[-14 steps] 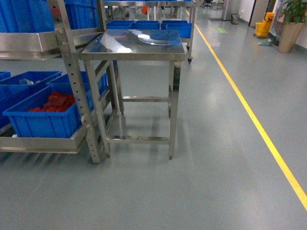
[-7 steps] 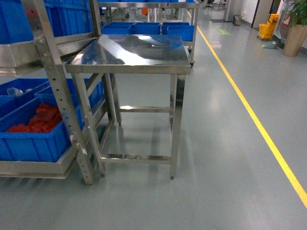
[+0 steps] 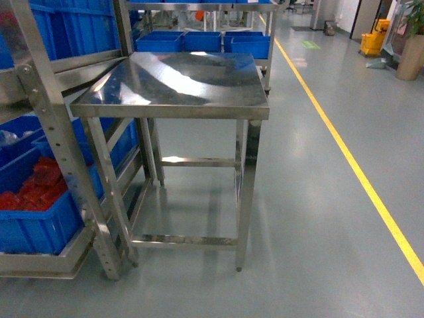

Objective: Sort blue parts and orange caps into right shelf containers

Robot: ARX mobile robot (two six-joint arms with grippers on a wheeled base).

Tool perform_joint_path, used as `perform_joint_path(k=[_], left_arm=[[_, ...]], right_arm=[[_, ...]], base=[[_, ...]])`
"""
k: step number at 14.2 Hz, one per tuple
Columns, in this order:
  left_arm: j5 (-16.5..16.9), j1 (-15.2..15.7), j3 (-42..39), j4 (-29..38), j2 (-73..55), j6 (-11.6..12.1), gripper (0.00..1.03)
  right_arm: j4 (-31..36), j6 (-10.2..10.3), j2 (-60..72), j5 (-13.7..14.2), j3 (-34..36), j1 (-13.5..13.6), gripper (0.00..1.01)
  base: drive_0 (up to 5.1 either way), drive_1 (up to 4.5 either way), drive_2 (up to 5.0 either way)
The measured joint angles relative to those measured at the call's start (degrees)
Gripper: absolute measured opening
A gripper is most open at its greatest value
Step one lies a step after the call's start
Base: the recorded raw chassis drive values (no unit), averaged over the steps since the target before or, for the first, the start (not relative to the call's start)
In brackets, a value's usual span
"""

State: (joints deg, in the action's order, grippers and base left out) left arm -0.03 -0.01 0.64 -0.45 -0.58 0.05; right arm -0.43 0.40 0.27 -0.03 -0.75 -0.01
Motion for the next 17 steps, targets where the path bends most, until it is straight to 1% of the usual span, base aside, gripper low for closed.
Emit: perform_joint_path(k=[6,9,11,17], left_arm=[[0.04,0.00,0.00,-0.20,0.00,0.00,0.41],[0.00,0.00,0.00,-0.24,0.00,0.00,0.41],[0.11,0.00,0.00,-0.24,0.00,0.00,0.41],[0.04,0.00,0.00,0.02,0.00,0.00,0.41]], right_arm=[[0.07,-0.02,0.00,0.00,0.00,0.00,0.45],[0.04,-0.02,0.02,0.02,0.00,0.00,0.45],[0.07,-0.02,0.00,0.07,0.00,0.00,0.45],[0.09,-0.02,0.00,0.07,0.00,0.00,0.45]], base=[[0.0,4.22,-4.2],[0.0,0.00,0.0],[-4.9,1.22,3.4],[-4.8,2.56,2.6]])
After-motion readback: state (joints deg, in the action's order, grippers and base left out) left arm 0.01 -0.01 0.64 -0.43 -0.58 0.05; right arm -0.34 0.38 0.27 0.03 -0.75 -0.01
